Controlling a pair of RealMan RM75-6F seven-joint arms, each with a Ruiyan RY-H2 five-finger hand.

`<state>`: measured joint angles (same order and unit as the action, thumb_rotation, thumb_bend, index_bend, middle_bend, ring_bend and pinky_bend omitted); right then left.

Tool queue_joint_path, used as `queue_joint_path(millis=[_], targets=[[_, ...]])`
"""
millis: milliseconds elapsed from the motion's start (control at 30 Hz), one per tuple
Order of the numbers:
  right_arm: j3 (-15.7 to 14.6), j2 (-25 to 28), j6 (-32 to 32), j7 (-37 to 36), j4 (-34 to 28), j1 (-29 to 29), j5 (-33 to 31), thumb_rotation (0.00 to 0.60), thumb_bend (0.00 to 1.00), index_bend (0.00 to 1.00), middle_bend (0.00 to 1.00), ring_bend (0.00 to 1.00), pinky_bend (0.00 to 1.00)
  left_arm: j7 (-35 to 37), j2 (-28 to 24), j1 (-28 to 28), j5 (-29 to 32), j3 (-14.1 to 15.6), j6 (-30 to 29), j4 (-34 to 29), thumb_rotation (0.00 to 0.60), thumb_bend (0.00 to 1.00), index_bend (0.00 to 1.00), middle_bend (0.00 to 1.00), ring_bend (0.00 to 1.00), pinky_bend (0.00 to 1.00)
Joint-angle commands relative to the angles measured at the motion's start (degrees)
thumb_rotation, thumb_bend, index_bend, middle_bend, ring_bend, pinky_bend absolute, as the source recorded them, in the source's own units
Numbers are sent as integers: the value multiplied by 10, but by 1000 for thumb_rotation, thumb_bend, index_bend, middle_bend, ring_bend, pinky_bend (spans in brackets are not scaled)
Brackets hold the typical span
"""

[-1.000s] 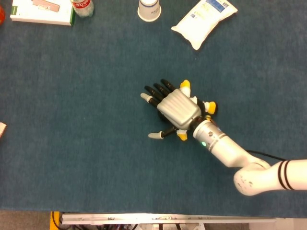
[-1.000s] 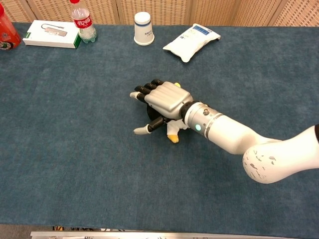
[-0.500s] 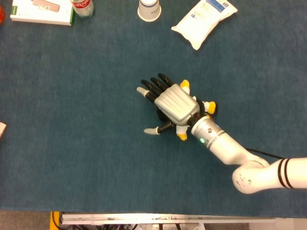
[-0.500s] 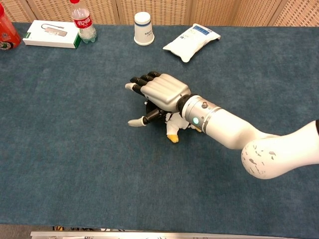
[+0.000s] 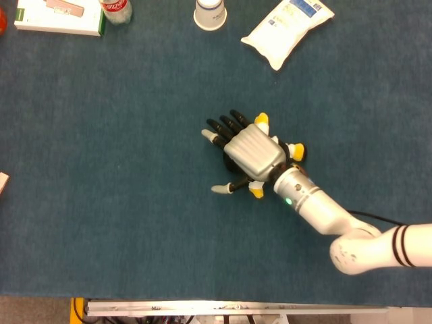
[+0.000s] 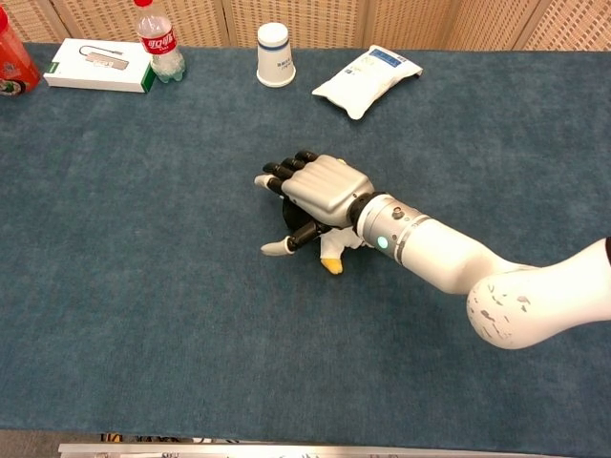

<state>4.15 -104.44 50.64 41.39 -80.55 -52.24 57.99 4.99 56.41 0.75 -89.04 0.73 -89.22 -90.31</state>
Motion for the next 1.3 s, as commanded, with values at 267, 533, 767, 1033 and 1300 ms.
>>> queue_joint_path(millis=[267, 533, 767, 1033, 1300], targets=[[-22, 114, 86, -49, -123, 61, 71, 68, 0, 0, 0, 0, 0, -4, 0, -4, -5, -1, 2, -4, 600, 341, 193, 237, 189, 140], [-36, 236, 175, -68, -222, 133, 85, 241, 0, 0, 0, 0, 0, 0, 2, -9, -1, -6, 5, 1, 600, 341, 193, 237, 188, 140], [-60, 336, 252, -120, -268, 211, 109, 530, 0, 0, 0, 0, 0, -2, 10, -17, 1, -12, 10, 9, 600, 341, 194, 237, 189, 140], [-97, 404, 345, -184, -282, 300, 199, 530, 0, 0, 0, 0, 0, -12, 19, -24, -7, -16, 7, 5, 600, 341, 196, 237, 189, 140], [-117, 426, 399, -224, -277, 369, 257, 531, 0, 0, 0, 0, 0, -11, 19, -24, -8, -19, 0, 0, 600, 341, 196, 237, 189, 140]])
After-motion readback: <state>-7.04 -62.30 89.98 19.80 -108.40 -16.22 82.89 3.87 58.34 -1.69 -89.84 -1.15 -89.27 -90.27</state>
